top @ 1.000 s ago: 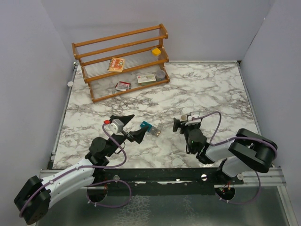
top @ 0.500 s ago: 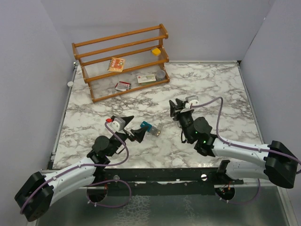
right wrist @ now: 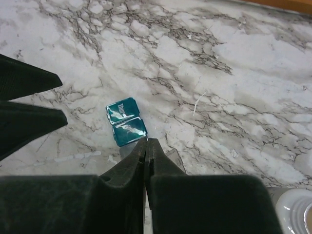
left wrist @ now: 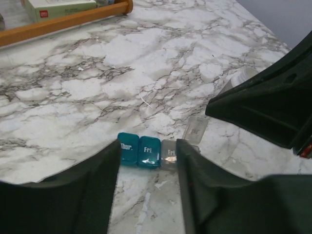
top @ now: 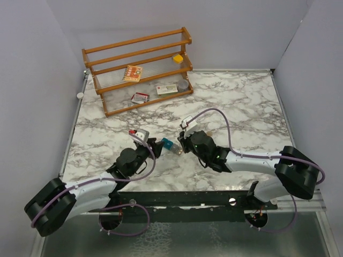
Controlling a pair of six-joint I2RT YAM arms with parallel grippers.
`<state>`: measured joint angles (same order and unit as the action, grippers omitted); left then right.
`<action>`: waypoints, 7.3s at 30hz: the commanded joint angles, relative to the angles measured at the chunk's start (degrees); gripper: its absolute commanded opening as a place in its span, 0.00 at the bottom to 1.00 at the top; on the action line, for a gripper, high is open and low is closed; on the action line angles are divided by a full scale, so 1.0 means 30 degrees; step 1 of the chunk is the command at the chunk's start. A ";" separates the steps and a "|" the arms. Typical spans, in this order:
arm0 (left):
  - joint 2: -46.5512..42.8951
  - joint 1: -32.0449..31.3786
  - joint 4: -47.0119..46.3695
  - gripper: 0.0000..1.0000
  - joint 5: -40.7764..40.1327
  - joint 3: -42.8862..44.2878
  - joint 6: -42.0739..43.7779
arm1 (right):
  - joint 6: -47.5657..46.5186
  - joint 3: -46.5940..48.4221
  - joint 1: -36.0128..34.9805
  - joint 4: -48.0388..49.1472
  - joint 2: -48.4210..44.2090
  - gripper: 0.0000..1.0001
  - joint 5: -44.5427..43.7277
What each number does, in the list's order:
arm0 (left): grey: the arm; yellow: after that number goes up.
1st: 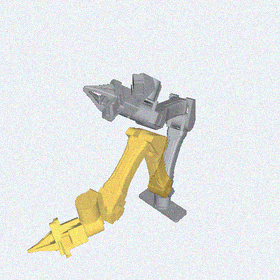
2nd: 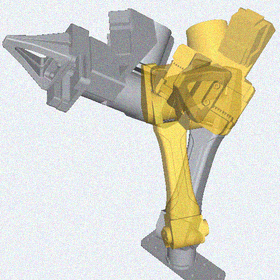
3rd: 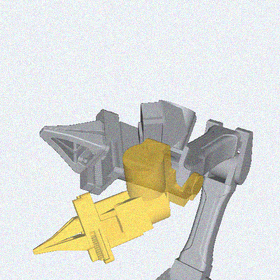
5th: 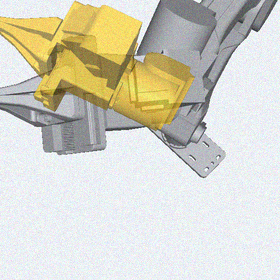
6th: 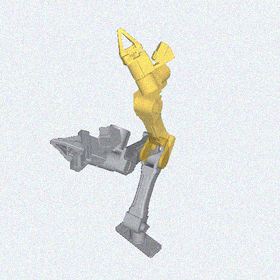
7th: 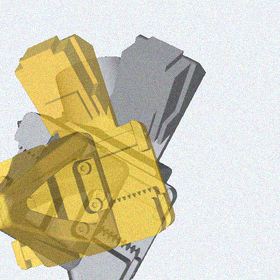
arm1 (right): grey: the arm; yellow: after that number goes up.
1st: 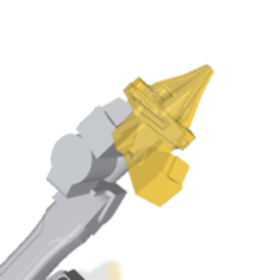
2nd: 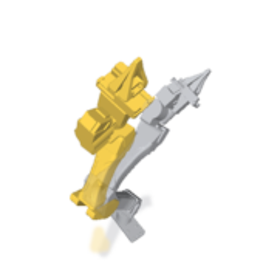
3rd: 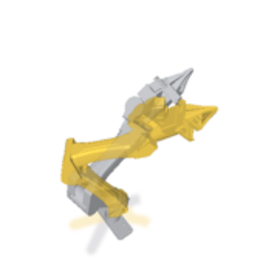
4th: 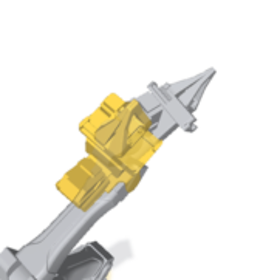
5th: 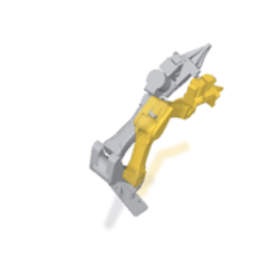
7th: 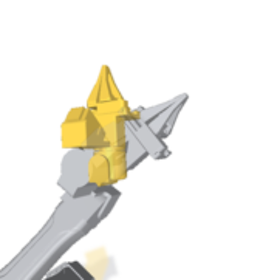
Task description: Sort the pills into containers
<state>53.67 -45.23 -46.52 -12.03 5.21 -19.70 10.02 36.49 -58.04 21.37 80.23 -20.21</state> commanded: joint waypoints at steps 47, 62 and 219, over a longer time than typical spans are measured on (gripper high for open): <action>1.0015 -0.0025 -0.2159 0.53 0.0829 0.3866 0.1065 | 0.4807 0.1382 0.0531 -0.3276 0.2363 0.17 -0.4951; 1.0729 -0.0040 -0.2159 0.47 0.1364 0.3867 0.0680 | 0.5233 0.1434 0.0581 -0.3462 0.2730 0.17 -0.4970; 0.2752 -0.2255 0.3993 0.61 -0.5954 0.3871 0.2611 | 0.5086 0.1408 0.0583 -0.8505 -0.4687 0.19 0.2141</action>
<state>67.22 -52.14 -39.27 -25.45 16.91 -12.80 27.90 39.27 -56.29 2.17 70.37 -9.89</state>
